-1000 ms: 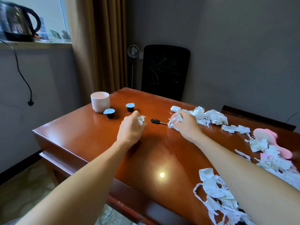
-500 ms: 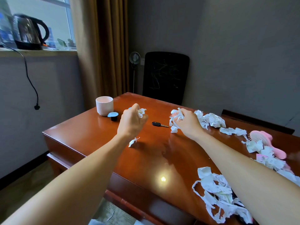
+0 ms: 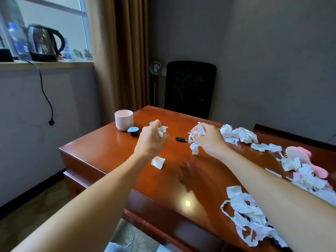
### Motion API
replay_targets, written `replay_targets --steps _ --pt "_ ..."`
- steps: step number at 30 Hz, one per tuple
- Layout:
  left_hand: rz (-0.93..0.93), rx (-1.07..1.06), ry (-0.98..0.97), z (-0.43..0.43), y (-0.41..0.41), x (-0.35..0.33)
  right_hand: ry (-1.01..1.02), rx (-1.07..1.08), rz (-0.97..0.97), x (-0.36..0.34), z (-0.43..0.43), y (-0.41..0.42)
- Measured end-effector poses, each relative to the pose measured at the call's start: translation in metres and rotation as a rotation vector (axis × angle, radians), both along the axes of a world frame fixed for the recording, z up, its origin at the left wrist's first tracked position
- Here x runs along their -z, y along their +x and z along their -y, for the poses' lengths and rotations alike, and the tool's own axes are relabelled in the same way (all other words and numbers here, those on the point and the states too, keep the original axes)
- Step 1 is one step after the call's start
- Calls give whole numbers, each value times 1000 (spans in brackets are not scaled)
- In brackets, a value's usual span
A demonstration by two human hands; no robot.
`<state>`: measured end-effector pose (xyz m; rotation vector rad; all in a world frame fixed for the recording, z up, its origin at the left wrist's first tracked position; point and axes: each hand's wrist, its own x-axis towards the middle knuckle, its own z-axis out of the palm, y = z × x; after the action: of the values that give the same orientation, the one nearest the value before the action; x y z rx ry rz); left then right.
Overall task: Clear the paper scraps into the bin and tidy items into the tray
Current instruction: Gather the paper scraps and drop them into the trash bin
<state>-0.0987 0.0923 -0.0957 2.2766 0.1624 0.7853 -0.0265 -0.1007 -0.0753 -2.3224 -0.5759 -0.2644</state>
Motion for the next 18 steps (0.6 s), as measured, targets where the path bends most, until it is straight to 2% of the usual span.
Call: replay_targets --steps 7,10,18 --pt "-233 1 55 3 -12 29 -35 12 -53 12 -3 -14" --pt "-298 15 155 4 -12 41 -24 -3 -69 22 -2 -13" --pt "-265 -31 381 8 -10 51 -34 -14 -123 36 -1 -1"
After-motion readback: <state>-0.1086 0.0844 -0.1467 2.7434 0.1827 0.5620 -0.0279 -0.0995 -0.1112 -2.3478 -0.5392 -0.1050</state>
